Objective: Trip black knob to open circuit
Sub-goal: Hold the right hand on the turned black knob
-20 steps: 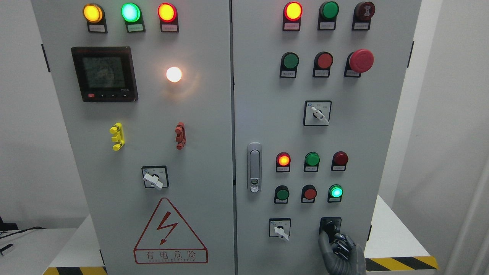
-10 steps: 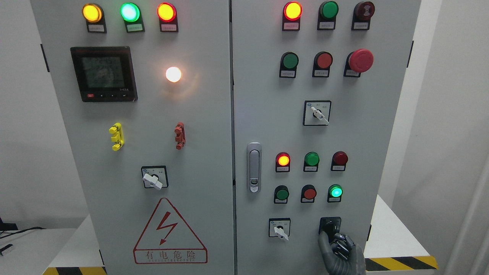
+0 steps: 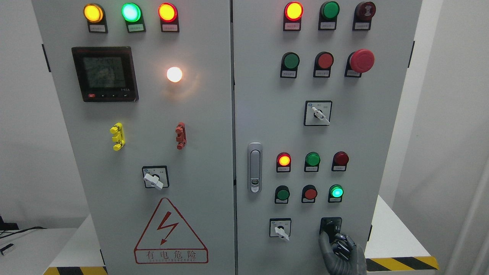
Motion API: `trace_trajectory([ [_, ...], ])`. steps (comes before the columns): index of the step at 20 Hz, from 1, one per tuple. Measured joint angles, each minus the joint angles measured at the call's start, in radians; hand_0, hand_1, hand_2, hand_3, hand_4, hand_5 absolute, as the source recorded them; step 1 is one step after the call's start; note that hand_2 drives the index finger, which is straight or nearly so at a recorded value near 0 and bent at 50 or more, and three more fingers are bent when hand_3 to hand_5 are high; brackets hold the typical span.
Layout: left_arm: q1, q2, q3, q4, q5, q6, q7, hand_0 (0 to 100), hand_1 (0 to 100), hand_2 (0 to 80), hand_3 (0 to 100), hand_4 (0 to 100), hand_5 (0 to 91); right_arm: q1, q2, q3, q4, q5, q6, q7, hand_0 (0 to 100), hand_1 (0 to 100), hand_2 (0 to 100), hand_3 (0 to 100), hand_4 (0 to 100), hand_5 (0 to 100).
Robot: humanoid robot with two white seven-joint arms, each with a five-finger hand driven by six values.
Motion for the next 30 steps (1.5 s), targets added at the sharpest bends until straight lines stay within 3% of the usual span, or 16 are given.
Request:
trace_trajectory([
  [22, 0.000, 0.000, 0.000, 0.000, 0.000, 0.000, 0.000, 12, 39, 0.0, 0, 0, 0.0, 0.004, 0.000, -0.009, 0.002, 0.049, 0.001, 0.017, 54, 79, 60, 91, 86, 95],
  [30, 0.000, 0.000, 0.000, 0.000, 0.000, 0.000, 0.000, 12, 39, 0.0, 0, 0, 0.0, 0.005, 0.000, -0.015, 0.004, 0.050, 0.001, 0.020, 49, 78, 59, 91, 86, 95],
])
